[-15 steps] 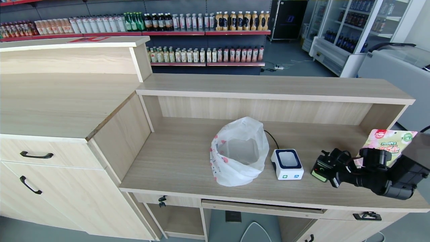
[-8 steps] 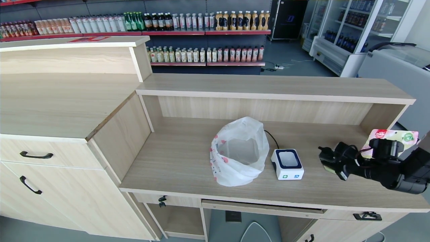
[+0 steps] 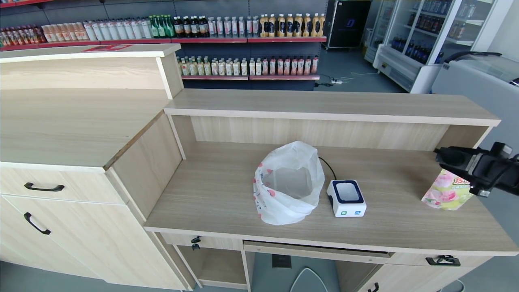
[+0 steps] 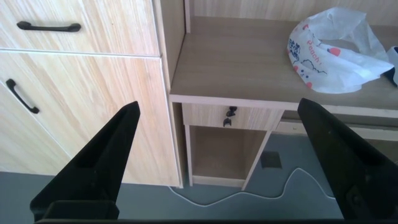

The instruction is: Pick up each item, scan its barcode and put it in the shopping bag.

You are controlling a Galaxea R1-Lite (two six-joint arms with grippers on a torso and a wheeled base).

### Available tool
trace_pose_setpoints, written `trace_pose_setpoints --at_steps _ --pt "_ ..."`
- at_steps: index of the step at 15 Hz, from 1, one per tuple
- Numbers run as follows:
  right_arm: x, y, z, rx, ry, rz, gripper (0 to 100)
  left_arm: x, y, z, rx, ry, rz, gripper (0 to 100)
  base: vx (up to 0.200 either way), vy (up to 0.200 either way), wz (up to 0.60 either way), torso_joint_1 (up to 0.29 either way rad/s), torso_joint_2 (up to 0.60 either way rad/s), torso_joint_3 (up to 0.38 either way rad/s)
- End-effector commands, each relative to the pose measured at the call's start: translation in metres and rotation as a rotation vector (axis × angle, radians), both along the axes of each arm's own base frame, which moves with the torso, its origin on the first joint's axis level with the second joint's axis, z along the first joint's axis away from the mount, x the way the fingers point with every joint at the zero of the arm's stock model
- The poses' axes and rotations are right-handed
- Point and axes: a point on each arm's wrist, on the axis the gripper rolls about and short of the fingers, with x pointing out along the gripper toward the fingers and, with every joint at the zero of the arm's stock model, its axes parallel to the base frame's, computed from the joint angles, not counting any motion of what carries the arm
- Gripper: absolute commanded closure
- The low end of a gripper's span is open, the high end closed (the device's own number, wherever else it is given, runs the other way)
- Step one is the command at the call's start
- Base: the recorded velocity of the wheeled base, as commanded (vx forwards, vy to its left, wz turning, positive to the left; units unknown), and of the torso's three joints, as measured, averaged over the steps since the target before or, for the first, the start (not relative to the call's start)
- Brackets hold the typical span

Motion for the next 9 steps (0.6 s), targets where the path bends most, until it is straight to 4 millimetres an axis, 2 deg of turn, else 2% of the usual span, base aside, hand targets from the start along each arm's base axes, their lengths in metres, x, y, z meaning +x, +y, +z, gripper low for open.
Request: trace_pose_setpoints --at_steps 1,3,4,5,6,9 --pt "-0.047 0.039 0.044 -0.196 -0.243 0.155 100 0.000 0.000 0.000 -0.001 0.000 0.000 0 0.000 0.000 0.00 0.000 0.00 0.000" --pt "-0.063 0.061 0.070 -0.455 -0.543 0.274 100 0.000 0.000 0.000 -0.001 0.000 0.000 0 0.000 0.000 0.00 0.000 0.00 0.000" --pt "-0.066 0.068 0.074 -0.494 -0.608 0.305 100 0.000 0.000 0.000 -0.001 0.000 0.000 0 0.000 0.000 0.00 0.000 0.00 0.000" --pt "-0.076 0.095 0.064 -0.531 -0.684 0.406 100 0.000 0.000 0.000 -0.001 0.000 0.000 0 0.000 0.000 0.00 0.000 0.00 0.000" --pt "-0.083 0.113 0.059 -0.581 -0.746 0.477 100 0.000 0.000 0.000 -0.001 0.000 0.000 0 0.000 0.000 0.00 0.000 0.00 0.000" --pt "-0.103 0.162 0.066 -0.665 -1.017 0.686 100 0.000 0.000 0.000 -0.001 0.000 0.000 0 0.000 0.000 0.00 0.000 0.00 0.000"
